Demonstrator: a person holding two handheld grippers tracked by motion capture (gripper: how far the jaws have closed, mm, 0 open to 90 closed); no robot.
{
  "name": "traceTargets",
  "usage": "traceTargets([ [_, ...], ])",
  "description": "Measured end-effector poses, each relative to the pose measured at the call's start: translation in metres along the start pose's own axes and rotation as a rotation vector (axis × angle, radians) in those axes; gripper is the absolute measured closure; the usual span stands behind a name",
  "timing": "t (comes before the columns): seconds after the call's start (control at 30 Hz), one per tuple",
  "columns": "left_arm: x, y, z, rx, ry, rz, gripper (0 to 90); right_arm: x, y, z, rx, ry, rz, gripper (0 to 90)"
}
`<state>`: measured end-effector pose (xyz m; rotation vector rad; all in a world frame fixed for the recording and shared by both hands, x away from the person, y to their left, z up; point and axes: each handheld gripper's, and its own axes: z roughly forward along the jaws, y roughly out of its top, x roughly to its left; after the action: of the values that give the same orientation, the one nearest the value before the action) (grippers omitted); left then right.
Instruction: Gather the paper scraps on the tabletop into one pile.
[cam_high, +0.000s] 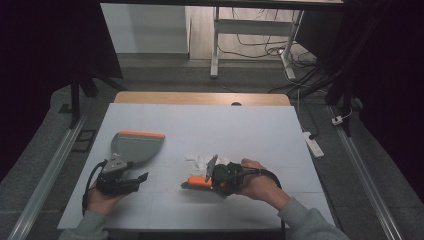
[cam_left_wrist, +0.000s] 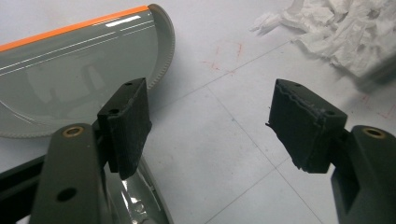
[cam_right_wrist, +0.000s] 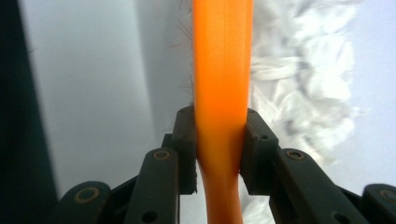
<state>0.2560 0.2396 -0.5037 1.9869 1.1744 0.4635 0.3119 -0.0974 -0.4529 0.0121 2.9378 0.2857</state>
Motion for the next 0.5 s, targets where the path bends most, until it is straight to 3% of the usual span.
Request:
traceTargets([
  [0.07,0.0,0.0,0.0,0.0,-0.001,0.0,30.3,-0.007,0.0,0.001,-0.015,-0.055,0.024,70.5],
  [0.17,0.001,0.0,0.0,0.001,-0.002,0.001,30.3,-0.014,-0.006,-0.006,-0.06,-0.023,0.07,70.4],
  [0.33,0.0,0.0,0.001,0.005,-0.001,0.005,30.3,-0.018,-0.016,-0.036,-0.206,-0.023,0.223,70.4],
  [0.43,-0.001,0.001,0.001,0.004,0.0,0.008,30.3,-0.027,-0.018,-0.051,-0.256,-0.046,0.37,70.4],
  [0.5,-0.001,0.001,0.001,0.002,0.0,0.008,30.3,-0.034,-0.014,-0.051,-0.271,-0.024,0.46,70.4],
])
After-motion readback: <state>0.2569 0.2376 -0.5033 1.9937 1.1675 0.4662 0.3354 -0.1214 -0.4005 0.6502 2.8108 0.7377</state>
